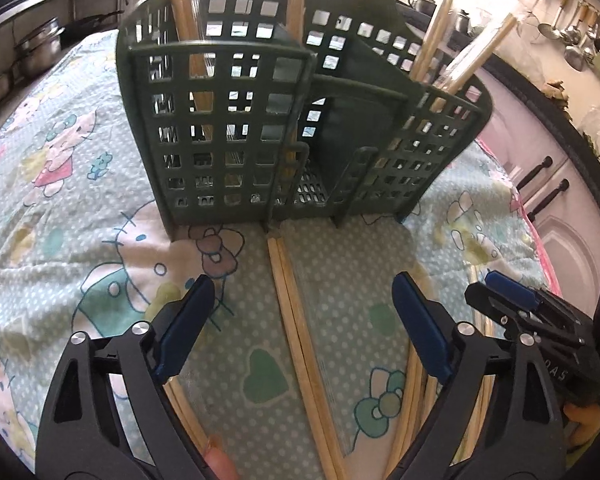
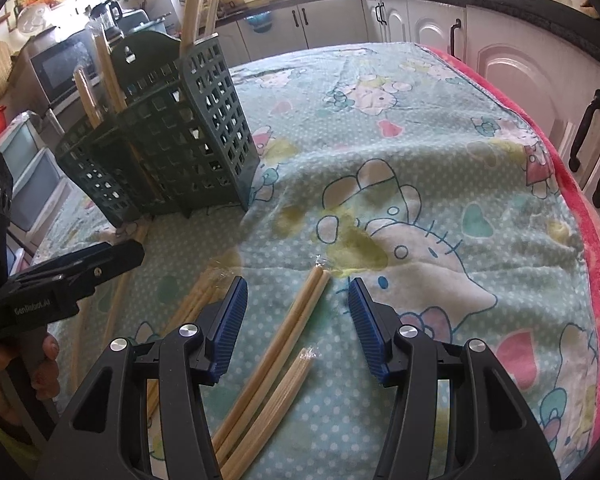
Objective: Organize utensils
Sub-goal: 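Close the left gripper on a chopstick while the right gripper closes on another, then lift both held chopsticks upright and carry them over the green basket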
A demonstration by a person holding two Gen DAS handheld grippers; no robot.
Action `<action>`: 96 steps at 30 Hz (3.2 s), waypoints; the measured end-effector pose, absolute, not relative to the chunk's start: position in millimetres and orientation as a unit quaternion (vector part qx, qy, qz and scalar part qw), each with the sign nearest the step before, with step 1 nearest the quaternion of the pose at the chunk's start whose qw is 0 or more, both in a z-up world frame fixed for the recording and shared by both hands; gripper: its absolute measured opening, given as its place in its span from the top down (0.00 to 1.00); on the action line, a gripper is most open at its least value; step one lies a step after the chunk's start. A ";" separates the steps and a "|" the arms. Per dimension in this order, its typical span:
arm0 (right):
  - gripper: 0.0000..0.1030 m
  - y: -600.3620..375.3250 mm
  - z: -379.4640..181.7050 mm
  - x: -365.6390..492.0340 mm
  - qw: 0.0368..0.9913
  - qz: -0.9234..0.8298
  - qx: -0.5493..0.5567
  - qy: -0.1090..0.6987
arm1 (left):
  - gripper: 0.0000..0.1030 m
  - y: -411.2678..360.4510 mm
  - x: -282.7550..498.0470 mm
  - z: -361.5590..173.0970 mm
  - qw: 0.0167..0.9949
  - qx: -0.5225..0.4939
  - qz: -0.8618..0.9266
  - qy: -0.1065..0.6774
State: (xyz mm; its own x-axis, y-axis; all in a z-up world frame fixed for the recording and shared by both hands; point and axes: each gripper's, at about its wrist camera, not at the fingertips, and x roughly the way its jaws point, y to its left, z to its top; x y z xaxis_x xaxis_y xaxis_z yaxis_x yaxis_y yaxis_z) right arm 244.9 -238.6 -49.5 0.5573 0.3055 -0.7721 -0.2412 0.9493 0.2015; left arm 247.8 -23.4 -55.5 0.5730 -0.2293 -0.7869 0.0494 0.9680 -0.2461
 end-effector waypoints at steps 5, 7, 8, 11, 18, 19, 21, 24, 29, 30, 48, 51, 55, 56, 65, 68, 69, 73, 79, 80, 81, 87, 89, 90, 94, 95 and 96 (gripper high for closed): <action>0.55 -235.4 -56.7 251.7 0.878 0.148 0.027 0.454 | 0.24 -23.4 258.1 -59.7 0.877 -0.105 -0.063 0.465; 0.59 -233.8 -59.1 251.4 0.881 0.142 0.017 0.452 | 0.27 -24.7 261.4 -61.1 0.877 -0.106 -0.055 0.466; 0.60 -233.3 -59.2 251.0 0.882 0.142 0.014 0.450 | 0.28 -25.0 262.7 -61.8 0.876 -0.106 -0.052 0.467; 0.70 -237.6 -59.9 252.8 0.883 0.136 0.020 0.448 | 0.32 -27.6 267.3 -63.7 0.876 -0.102 -0.041 0.469; 0.81 -251.0 -59.7 255.4 0.882 0.140 0.060 0.446 | 0.66 -24.7 271.7 -64.5 0.881 -0.098 -0.009 0.462; 0.81 -252.6 -59.6 256.1 0.881 0.141 0.066 0.446 | 0.69 -22.1 271.5 -64.7 0.881 -0.101 -0.006 0.461; 0.83 -255.5 -58.9 256.7 0.880 0.144 0.078 0.445 | 0.78 -16.5 271.5 -65.0 0.880 -0.111 -0.003 0.461; 0.87 -259.7 -56.5 257.2 0.879 0.148 0.096 0.442 | 0.86 -10.4 270.8 -65.3 0.879 -0.122 -0.003 0.460; 0.88 -262.5 -47.3 254.7 0.880 0.162 0.113 0.432 | 0.92 7.4 262.3 -60.6 0.877 -0.148 -0.020 0.456; 0.88 -263.1 -43.9 253.8 0.880 0.168 0.118 0.428 | 0.93 10.0 260.4 -59.6 0.877 -0.152 -0.023 0.455; 0.92 -238.9 17.1 229.0 0.898 0.231 0.118 0.354 | 0.96 29.2 214.8 6.9 0.905 -0.177 -0.096 0.376; 0.93 -233.4 24.8 225.7 0.901 0.237 0.113 0.345 | 0.96 32.8 210.1 14.4 0.908 -0.183 -0.097 0.365; 0.94 -225.1 36.2 220.8 0.904 0.246 0.106 0.332 | 0.97 33.3 205.7 21.1 0.913 -0.187 -0.100 0.350; 0.94 -223.7 38.5 220.0 0.905 0.247 0.105 0.329 | 0.97 31.0 205.1 20.8 0.913 -0.187 -0.101 0.347; 0.94 -210.3 64.5 214.7 0.913 0.261 0.094 0.299 | 0.97 40.2 190.7 43.7 0.923 -0.189 -0.112 0.316; 0.94 -206.1 72.3 213.9 0.915 0.267 0.091 0.289 | 0.97 43.9 187.3 49.6 0.925 -0.191 -0.114 0.308; 0.94 -204.7 74.5 213.3 0.915 0.269 0.090 0.286 | 0.97 44.4 186.6 50.9 0.926 -0.191 -0.114 0.305; 0.94 -197.4 83.2 211.9 0.917 0.277 0.085 0.275 | 0.97 46.2 184.9 57.7 0.929 -0.188 -0.115 0.297; 0.94 -189.9 92.7 215.7 0.918 0.285 0.084 0.262 | 0.97 46.5 184.2 69.3 0.934 -0.181 -0.117 0.286; 0.94 -188.3 94.8 216.9 0.919 0.286 0.084 0.259 | 0.97 46.8 184.5 71.5 0.935 -0.180 -0.117 0.283; 0.94 -187.1 95.9 217.1 0.919 0.287 0.084 0.257 | 0.97 47.3 185.1 73.4 0.935 -0.180 -0.117 0.282; 0.94 -182.7 102.7 222.1 0.921 0.290 0.085 0.246 | 0.97 48.1 185.7 84.3 0.940 -0.174 -0.118 0.268; 0.94 -181.2 106.0 223.2 0.922 0.291 0.086 0.242 | 0.97 47.8 185.7 88.2 0.942 -0.172 -0.119 0.264; 0.94 -180.9 107.2 223.5 0.922 0.291 0.086 0.240 | 0.97 47.2 186.2 91.3 0.943 -0.169 -0.120 0.261; 0.94 -179.6 114.8 225.5 0.924 0.292 0.087 0.230 | 0.97 45.1 187.8 104.2 0.947 -0.160 -0.124 0.248; 0.94 -179.6 117.1 226.1 0.925 0.292 0.087 0.227 | 0.97 44.9 188.6 108.2 0.949 -0.158 -0.125 0.244; 0.94 -179.6 120.0 226.6 0.926 0.293 0.088 0.223 | 0.97 44.3 188.9 111.7 0.950 -0.156 -0.126 0.241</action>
State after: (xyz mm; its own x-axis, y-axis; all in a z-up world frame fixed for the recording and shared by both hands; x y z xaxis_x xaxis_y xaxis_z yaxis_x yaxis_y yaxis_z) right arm 226.6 -179.6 120.0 0.7289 0.5814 -0.3615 -0.5027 0.8130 0.2939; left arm 188.9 44.3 111.7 0.8521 -0.3146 -0.4182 0.1647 0.9197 -0.3563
